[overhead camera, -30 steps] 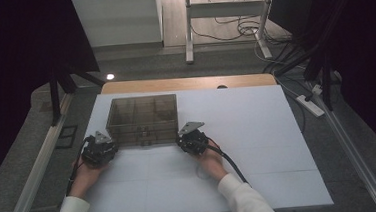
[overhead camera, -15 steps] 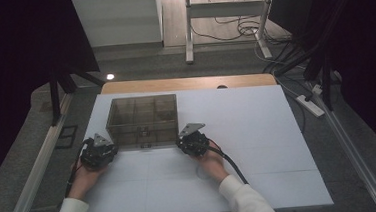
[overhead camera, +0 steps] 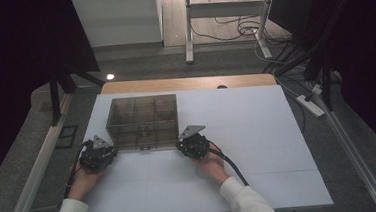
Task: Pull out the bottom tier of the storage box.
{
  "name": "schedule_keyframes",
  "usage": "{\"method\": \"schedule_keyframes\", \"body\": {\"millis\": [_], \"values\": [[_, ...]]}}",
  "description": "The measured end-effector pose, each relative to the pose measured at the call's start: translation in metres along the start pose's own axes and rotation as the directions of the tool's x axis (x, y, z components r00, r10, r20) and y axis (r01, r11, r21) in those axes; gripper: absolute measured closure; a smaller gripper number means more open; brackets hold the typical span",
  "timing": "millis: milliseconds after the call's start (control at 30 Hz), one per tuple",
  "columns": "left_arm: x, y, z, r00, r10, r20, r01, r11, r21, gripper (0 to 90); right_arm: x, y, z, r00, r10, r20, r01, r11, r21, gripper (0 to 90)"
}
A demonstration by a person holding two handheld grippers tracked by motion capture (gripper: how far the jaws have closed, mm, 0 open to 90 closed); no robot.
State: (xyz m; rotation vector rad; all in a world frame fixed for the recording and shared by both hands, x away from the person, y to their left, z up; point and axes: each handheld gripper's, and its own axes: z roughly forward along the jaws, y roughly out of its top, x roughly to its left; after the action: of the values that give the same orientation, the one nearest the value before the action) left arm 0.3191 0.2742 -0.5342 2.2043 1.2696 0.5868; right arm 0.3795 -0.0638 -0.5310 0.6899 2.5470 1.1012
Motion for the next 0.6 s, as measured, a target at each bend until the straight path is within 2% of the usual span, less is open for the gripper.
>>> {"method": "schedule_keyframes", "body": {"millis": [600], "values": [[-0.0031,-0.0034,-0.0046,1.0,0.005,-0.002,-0.005,1.0,0.006,72.4,0.005,-0.0031,-0.004,0.9999,-0.001,-0.012,0.001,1.0,-0.002,83.7]]}}
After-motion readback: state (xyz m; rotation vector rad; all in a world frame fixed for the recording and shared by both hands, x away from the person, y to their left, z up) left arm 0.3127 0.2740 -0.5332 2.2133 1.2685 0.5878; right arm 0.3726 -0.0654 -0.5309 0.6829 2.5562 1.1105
